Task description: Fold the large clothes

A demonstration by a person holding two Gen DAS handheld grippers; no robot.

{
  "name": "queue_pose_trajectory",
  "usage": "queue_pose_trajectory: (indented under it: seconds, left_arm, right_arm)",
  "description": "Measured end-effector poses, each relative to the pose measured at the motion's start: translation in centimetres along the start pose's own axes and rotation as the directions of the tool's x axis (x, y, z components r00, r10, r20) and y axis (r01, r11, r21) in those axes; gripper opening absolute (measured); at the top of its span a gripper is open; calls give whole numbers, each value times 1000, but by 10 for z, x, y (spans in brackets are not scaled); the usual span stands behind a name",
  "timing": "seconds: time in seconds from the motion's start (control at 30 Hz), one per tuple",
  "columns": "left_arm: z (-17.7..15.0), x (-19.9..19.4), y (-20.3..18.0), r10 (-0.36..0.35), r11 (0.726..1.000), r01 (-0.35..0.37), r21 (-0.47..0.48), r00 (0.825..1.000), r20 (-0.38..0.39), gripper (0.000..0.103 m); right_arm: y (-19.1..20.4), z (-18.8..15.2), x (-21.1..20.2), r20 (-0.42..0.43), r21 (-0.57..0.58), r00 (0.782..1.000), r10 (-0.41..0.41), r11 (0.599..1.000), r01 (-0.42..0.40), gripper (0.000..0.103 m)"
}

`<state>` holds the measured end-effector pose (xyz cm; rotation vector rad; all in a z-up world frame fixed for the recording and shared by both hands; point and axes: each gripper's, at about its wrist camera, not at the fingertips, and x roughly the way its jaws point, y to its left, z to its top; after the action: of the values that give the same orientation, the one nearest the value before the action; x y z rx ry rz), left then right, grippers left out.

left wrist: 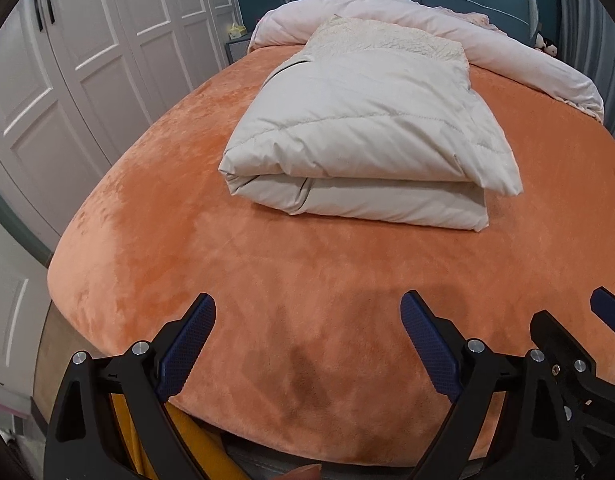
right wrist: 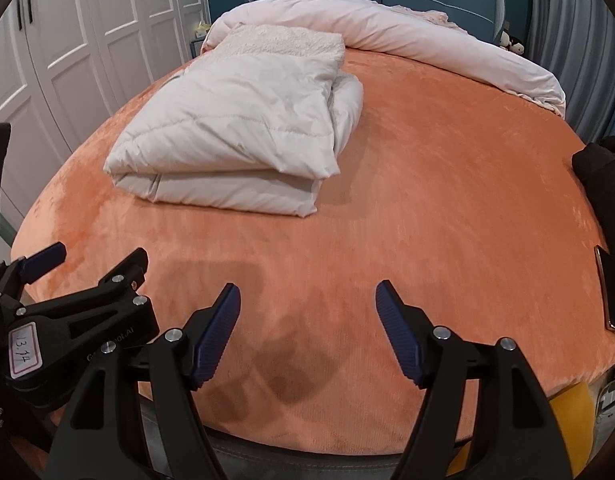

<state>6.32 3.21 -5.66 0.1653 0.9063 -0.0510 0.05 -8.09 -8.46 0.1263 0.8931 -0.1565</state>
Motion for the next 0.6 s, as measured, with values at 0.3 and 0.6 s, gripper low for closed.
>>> queue_pose_trajectory:
  seconds: [0.3, 0.6]
  left_arm:
    - [-5, -1, 2, 16, 1000, -16, -6, 1000, 19, 90]
    - [-6, -2, 1, 26, 1000, -26, -6, 999, 27, 89]
  right_arm:
    - [3, -5, 1, 5, 12, 1000, -17, 1000, 17, 68]
    - [3, -7, -1, 12, 20, 1000, -25, 999, 25, 68]
